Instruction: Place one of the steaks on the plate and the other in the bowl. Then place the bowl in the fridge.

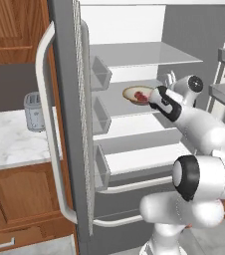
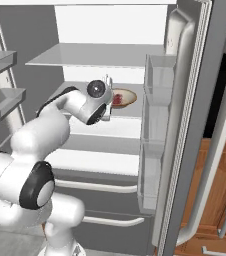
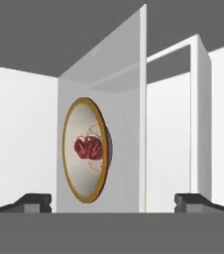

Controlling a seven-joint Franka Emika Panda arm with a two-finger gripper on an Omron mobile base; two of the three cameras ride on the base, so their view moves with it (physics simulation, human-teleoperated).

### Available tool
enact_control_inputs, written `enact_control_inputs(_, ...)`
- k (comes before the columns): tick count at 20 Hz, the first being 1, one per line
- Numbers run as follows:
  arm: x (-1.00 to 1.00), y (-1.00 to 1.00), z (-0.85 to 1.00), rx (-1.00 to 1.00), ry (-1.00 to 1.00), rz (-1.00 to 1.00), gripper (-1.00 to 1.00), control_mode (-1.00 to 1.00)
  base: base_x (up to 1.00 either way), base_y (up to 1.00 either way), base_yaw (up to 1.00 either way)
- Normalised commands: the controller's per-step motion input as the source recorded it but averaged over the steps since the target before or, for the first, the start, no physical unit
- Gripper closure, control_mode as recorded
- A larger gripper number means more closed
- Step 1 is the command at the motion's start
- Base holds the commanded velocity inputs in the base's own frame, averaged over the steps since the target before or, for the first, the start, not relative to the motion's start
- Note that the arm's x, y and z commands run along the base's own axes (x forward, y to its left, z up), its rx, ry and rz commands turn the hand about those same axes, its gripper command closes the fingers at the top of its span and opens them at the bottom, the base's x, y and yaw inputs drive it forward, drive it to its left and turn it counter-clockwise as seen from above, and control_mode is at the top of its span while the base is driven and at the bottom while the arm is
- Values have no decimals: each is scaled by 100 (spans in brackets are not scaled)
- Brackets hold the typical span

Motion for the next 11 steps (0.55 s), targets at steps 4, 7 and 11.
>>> enact_control_inputs(4,-94,8,17,0,-4,0,-100,-100,0,0,0)
enact_control_inputs(7,-99,0,24,0,-1,-1,-100,-100,0,0,0)
enact_control_inputs(11,-82,0,69,0,5,0,-100,-100,0,0,0)
